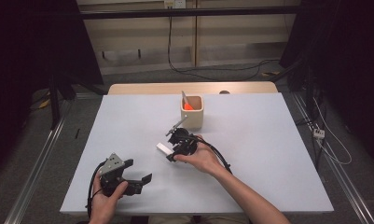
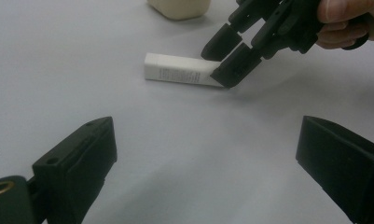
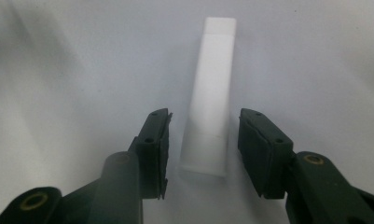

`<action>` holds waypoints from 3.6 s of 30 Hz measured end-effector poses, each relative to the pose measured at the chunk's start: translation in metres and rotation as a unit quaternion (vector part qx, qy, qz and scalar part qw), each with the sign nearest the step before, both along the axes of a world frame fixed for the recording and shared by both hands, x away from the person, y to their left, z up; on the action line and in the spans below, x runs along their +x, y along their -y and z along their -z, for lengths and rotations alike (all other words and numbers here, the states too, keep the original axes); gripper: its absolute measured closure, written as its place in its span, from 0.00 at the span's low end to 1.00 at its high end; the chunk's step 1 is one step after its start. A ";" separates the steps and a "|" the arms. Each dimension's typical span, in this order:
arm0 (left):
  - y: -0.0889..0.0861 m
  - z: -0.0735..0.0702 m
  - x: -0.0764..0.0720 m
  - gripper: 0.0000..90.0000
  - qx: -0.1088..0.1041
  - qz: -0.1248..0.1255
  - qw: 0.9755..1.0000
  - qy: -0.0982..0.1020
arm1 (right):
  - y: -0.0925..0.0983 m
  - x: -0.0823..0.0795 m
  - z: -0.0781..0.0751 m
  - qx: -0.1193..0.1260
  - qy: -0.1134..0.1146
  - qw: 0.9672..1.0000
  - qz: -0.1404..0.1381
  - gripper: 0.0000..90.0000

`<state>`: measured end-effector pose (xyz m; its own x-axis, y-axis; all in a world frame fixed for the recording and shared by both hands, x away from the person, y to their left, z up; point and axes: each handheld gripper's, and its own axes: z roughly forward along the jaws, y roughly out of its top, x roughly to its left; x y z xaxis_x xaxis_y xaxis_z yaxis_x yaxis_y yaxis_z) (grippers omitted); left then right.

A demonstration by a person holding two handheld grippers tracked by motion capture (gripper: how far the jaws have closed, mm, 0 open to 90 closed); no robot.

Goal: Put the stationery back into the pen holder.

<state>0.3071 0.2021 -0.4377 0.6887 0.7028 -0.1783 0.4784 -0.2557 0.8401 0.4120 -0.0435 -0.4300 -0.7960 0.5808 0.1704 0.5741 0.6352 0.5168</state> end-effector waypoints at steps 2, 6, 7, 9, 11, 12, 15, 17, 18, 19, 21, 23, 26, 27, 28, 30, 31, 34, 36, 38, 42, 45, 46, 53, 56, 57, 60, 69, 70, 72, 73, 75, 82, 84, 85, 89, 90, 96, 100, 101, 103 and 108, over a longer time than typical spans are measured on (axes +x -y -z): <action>0.000 0.000 0.000 0.05 -0.003 -0.002 1.000 0.000 | -0.001 0.001 0.001 -0.002 -0.003 1.000 0.003 0.62; -0.001 0.000 0.000 0.05 -0.001 -0.004 1.000 0.001 | -0.002 0.001 0.004 -0.011 -0.005 1.000 0.003 0.63; -0.001 0.000 0.000 0.05 -0.001 -0.004 1.000 0.001 | -0.003 0.001 0.005 -0.010 -0.009 1.000 0.004 0.63; -0.001 0.000 0.000 0.05 -0.001 -0.003 1.000 0.001 | -0.004 0.001 0.006 -0.011 -0.009 1.000 0.005 0.64; 0.000 0.000 0.000 0.05 -0.001 -0.003 1.000 0.000 | -0.006 0.001 0.006 -0.015 -0.006 1.000 0.005 0.66; 0.000 0.000 0.000 0.06 -0.001 -0.002 1.000 0.000 | -0.006 0.001 0.005 -0.017 -0.007 1.000 0.006 0.66; -0.001 -0.001 0.000 0.06 -0.001 -0.005 1.000 0.003 | -0.009 0.001 0.005 -0.027 -0.002 1.000 0.006 0.68; -0.001 0.000 0.000 0.05 -0.005 -0.006 1.000 0.003 | -0.009 0.000 0.005 -0.030 0.000 1.000 0.008 0.70; -0.001 0.000 0.000 0.06 -0.004 -0.006 1.000 0.002 | -0.009 0.000 0.005 -0.032 0.002 0.999 0.008 0.71; -0.001 0.000 0.000 0.05 -0.003 -0.005 1.000 0.002 | -0.009 0.000 0.005 -0.032 0.002 0.999 0.008 0.71; -0.001 0.000 0.000 0.06 -0.001 -0.005 1.000 0.002 | -0.009 0.000 0.005 -0.033 0.001 0.999 0.009 0.72; -0.001 0.000 0.000 0.06 -0.001 -0.004 1.000 0.001 | -0.010 -0.001 0.005 -0.037 0.004 0.999 0.010 0.73; -0.001 0.000 0.000 0.05 0.000 -0.005 1.000 0.002 | -0.011 -0.003 0.005 -0.044 0.011 0.999 0.009 0.75; -0.001 0.000 0.000 0.06 0.000 -0.005 1.000 0.001 | -0.012 -0.003 0.005 -0.045 0.012 0.999 0.008 0.75; -0.001 0.000 0.000 0.05 0.000 -0.005 1.000 0.001 | -0.012 -0.003 0.004 -0.045 0.013 0.999 0.008 0.75; -0.001 0.000 0.000 0.06 0.000 -0.004 1.000 0.001 | -0.012 -0.003 0.004 -0.047 0.014 0.999 0.008 0.75; -0.001 0.000 0.000 0.06 0.000 -0.004 1.000 0.001 | -0.012 -0.003 0.004 -0.048 0.015 0.999 0.006 0.75; -0.001 0.000 0.000 0.05 -0.001 -0.005 1.000 0.000 | -0.011 -0.003 0.003 -0.047 0.017 0.999 0.004 0.76; -0.001 0.000 0.000 0.06 0.000 -0.004 1.000 0.001 | -0.010 -0.003 0.002 -0.044 0.017 0.999 0.002 0.76; -0.001 0.000 0.000 0.06 0.000 -0.004 1.000 0.002 | -0.009 -0.004 0.000 -0.040 0.017 0.999 0.000 0.76; -0.001 0.000 0.000 0.06 0.000 -0.005 1.000 0.001 | -0.007 -0.005 -0.002 -0.025 0.017 1.000 0.003 0.76; -0.001 0.000 0.000 0.06 0.000 -0.005 1.000 0.001 | -0.005 -0.005 -0.005 -0.021 0.017 1.000 0.002 0.76; -0.001 0.000 0.000 0.06 0.000 -0.005 1.000 0.001 | -0.005 -0.005 -0.005 -0.019 0.018 1.000 -0.001 0.76; -0.001 0.000 0.000 0.06 0.001 -0.004 1.000 0.002 | 0.002 -0.007 -0.010 -0.012 0.028 0.999 -0.010 0.76; 0.000 0.000 0.000 0.06 0.000 -0.003 1.000 0.004 | 0.004 -0.011 -0.009 -0.010 0.029 0.999 -0.017 0.76; 0.000 0.000 0.000 0.06 0.003 -0.002 1.000 0.005 | 0.005 -0.013 -0.009 -0.010 0.029 0.999 -0.020 0.76; 0.004 0.000 -0.001 0.06 0.004 0.007 1.000 0.006 | 0.009 -0.016 -0.008 -0.012 0.025 0.999 -0.024 0.76; 0.015 -0.001 -0.005 0.06 0.012 0.033 0.999 0.009 | 0.030 -0.019 -0.011 0.003 0.024 1.000 -0.016 0.76; 0.017 -0.001 -0.006 0.06 0.020 0.037 0.999 0.015 | 0.033 -0.019 -0.011 0.007 0.024 1.000 -0.017 0.76; 0.019 -0.002 -0.007 0.06 0.028 0.039 0.999 0.025 | 0.037 -0.019 -0.012 0.008 0.024 1.000 -0.018 0.76; 0.019 -0.003 -0.007 0.06 0.036 0.041 0.998 0.032 | 0.038 -0.019 -0.012 0.006 0.022 1.000 -0.018 0.76; 0.020 -0.002 -0.006 0.06 0.040 0.042 0.998 0.038 | 0.042 -0.021 -0.014 0.007 0.021 1.000 -0.015 0.76; 0.026 -0.001 -0.004 0.06 0.048 0.059 0.996 0.042 | 0.067 -0.024 -0.018 0.024 0.017 1.000 0.005 0.76; 0.030 -0.001 -0.006 0.06 0.053 0.056 0.996 0.048 | 0.072 -0.025 -0.018 0.025 0.015 1.000 0.008 0.76; 0.031 0.000 -0.006 0.06 0.055 0.059 0.995 0.054 | 0.074 -0.025 -0.018 0.025 0.015 1.000 0.008 0.76; 0.038 -0.001 -0.007 0.06 0.065 0.064 0.994 0.065 | 0.082 -0.027 -0.019 0.028 0.017 0.999 0.012 0.76; 0.040 -0.001 -0.008 0.06 0.063 0.064 0.994 0.067 | 0.083 -0.027 -0.020 0.030 0.018 0.999 0.012 0.76; 0.045 -0.006 -0.006 0.06 0.067 0.069 0.992 0.076 | 0.089 -0.031 -0.022 0.033 0.017 0.999 0.010 0.76; 0.044 -0.018 -0.004 0.06 0.068 0.058 0.991 0.101 | 0.093 -0.035 -0.022 0.035 0.018 0.999 0.006 0.76; 0.045 -0.019 -0.003 0.05 0.073 0.058 0.990 0.106 | 0.094 -0.035 -0.022 0.033 0.019 0.999 0.005 0.76; 0.048 -0.019 -0.001 0.05 0.076 0.064 0.990 0.103 | 0.097 -0.036 -0.022 0.034 0.018 0.999 0.005 0.76; 0.062 -0.016 0.004 0.06 0.116 0.105 0.983 0.092 | 0.105 -0.038 -0.025 0.042 0.023 0.999 0.005 0.76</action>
<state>0.3107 0.1404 -0.4215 0.8285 0.5487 0.1119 0.2398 -0.5282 0.8146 0.3737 -0.1481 -0.4051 -0.7981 0.5744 0.1821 0.5549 0.5828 0.5937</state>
